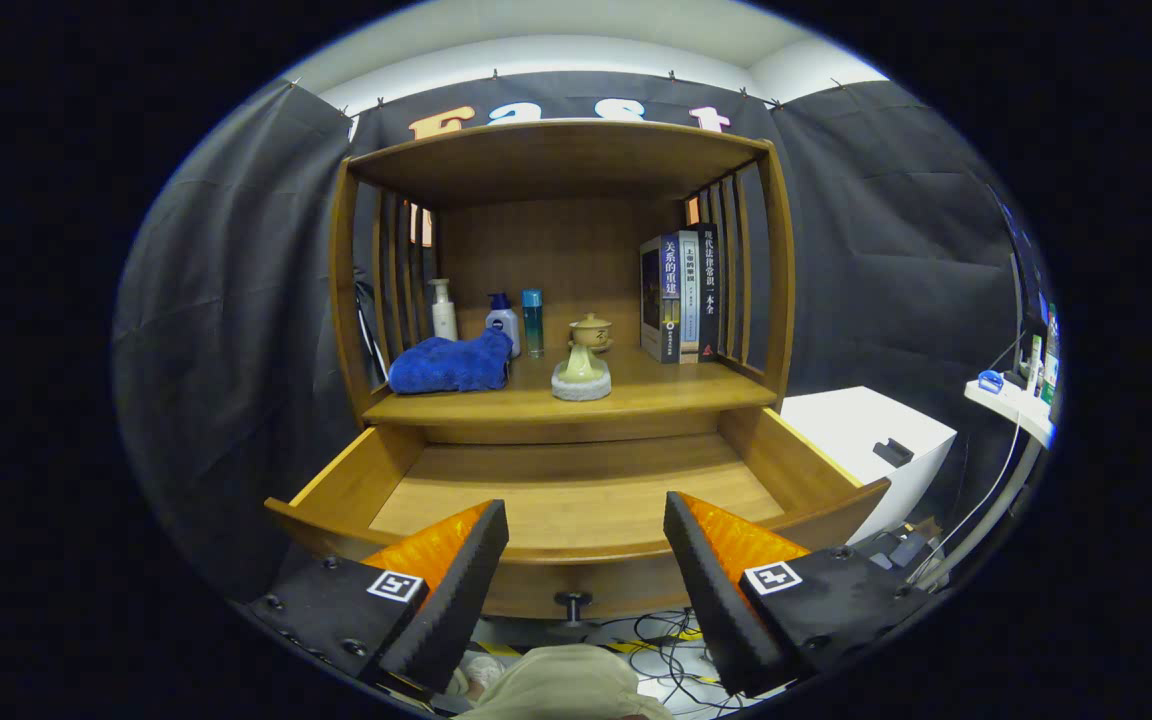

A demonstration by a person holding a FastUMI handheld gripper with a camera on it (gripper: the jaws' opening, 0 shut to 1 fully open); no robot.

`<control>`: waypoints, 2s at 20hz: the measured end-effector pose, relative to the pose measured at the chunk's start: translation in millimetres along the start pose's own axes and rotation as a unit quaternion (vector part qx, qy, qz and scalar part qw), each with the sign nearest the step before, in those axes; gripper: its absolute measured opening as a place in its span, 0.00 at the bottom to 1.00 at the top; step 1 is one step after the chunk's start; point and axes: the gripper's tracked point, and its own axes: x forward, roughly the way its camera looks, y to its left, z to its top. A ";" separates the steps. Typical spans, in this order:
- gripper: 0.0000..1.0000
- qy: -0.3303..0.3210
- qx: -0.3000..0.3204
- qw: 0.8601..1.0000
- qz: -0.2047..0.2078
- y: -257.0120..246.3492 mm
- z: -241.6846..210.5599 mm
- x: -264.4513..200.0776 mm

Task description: Pull open the drawer, take out the items inside it, and place them on the countertop above the cabinet.

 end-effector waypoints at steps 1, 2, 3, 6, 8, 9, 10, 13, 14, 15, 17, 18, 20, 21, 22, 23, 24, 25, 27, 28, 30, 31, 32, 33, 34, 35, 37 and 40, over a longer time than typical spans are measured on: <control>1.00 0.001 0.000 1.000 0.002 1.6 -5.0 -1.6; 1.00 0.004 0.000 1.000 0.002 3.1 -12.1 -1.5; 1.00 0.010 0.000 1.000 0.004 4.9 -20.0 -1.4; 1.00 0.028 -0.001 1.000 0.004 4.2 -39.4 5.2; 1.00 0.037 0.000 0.999 0.000 2.9 -48.4 11.1; 1.00 0.038 0.002 0.999 -0.002 1.9 -51.2 13.6; 1.00 0.040 0.004 0.999 -0.004 0.9 -52.7 16.4; 0.99 0.046 0.013 0.999 0.001 4.3 -61.6 20.3; 0.99 0.044 0.015 0.999 0.001 3.6 -61.3 21.4; 0.99 0.039 0.019 0.999 0.000 4.6 -60.3 21.8; 0.98 0.038 0.018 0.999 -0.001 3.8 -58.8 26.1; 0.99 0.036 0.019 0.999 -0.003 1.3 -55.8 30.1; 0.98 0.039 0.023 0.999 -0.010 -3.8 -53.3 35.9; 0.98 0.040 0.024 0.999 -0.013 -5.6 -51.8 41.0; 0.98 0.042 0.029 0.999 -0.007 -1.8 -50.2 47.7; 0.98 0.043 0.032 0.999 -0.005 0.2 -48.1 53.4; 0.98 0.044 0.031 0.999 -0.005 -0.8 -45.9 58.0; 0.98 0.043 0.029 0.999 -0.008 -1.7 -42.5 63.3; 0.98 0.040 0.025 0.999 -0.010 -1.5 -35.2 77.9; 0.99 0.042 0.027 0.999 -0.010 0.4 -31.9 88.5; 0.99 0.045 0.029 0.999 -0.007 1.0 -30.5 97.8; 0.99 0.049 0.030 0.998 -0.006 1.3 -28.7 102.5; 0.98 0.050 0.029 0.998 -0.005 2.7 -28.2 107.1; 0.99 0.049 0.025 0.998 -0.006 1.8 -26.6 111.5; 0.99 0.047 0.021 0.999 -0.006 1.4 -24.6 115.7; 0.98 0.051 0.018 0.999 -0.004 1.6 -25.0 119.6; 0.99 0.051 0.020 0.998 -0.004 1.1 -22.2 126.8; 0.99 0.055 0.020 0.998 -0.003 1.2 -19.4 136.4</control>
